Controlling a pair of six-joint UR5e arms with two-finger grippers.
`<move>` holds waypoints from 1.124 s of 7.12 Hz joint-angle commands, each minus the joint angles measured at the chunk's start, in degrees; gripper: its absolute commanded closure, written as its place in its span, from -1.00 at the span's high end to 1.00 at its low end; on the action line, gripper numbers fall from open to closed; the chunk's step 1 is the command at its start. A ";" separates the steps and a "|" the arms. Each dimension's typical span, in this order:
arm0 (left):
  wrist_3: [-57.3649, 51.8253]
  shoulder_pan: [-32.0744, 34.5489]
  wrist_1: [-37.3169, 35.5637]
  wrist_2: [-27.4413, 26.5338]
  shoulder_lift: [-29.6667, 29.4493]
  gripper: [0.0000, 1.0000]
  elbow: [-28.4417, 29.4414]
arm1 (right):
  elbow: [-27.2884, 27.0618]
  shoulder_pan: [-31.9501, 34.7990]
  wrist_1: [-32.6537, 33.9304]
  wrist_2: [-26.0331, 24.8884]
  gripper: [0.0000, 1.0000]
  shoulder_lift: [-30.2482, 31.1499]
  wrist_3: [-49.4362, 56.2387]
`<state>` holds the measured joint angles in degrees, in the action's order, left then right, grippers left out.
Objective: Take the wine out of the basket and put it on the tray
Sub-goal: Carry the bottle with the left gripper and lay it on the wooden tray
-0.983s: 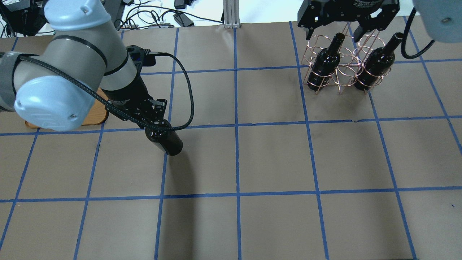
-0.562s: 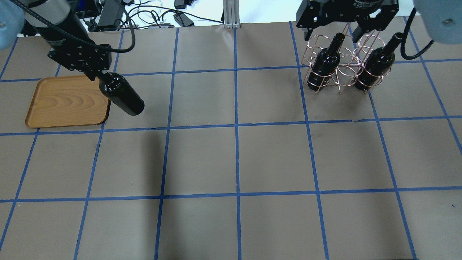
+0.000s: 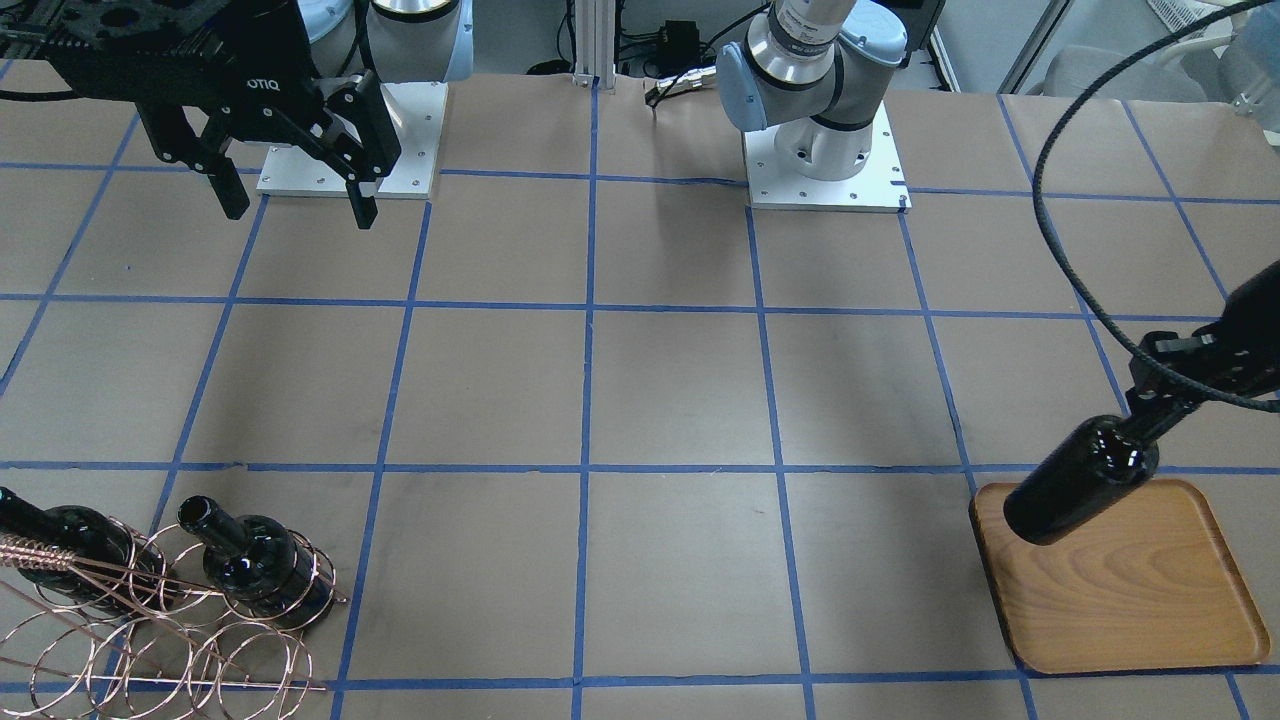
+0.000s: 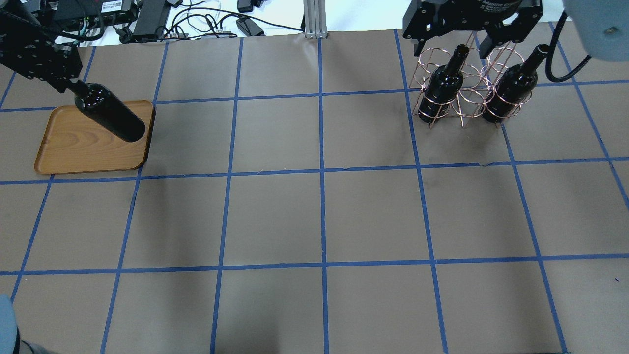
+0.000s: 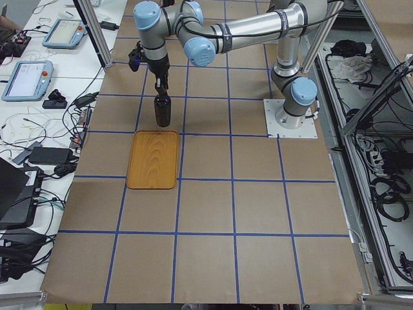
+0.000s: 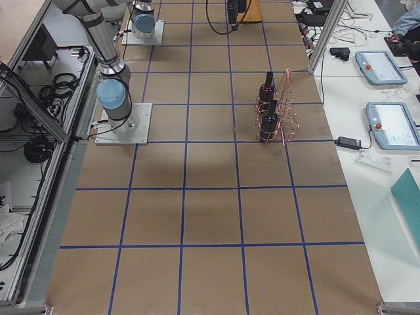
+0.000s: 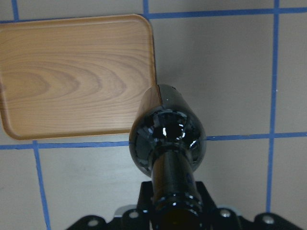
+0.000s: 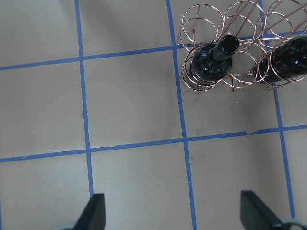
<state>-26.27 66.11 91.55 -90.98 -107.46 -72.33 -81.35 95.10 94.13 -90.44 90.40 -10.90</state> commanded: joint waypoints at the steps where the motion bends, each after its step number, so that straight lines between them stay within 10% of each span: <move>1: -5.79 -2.91 -0.32 -2.87 -4.59 -1.00 4.64 | -0.22 0.08 0.00 0.00 1.00 0.13 0.00; 8: -8.01 -6.35 -3.66 -2.89 -11.89 -1.00 6.77 | -0.22 0.26 -0.09 -0.09 1.00 0.22 0.00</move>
<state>-34.20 59.80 88.28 -93.81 -118.52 -65.54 -81.56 95.36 94.04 -90.53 90.56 -10.90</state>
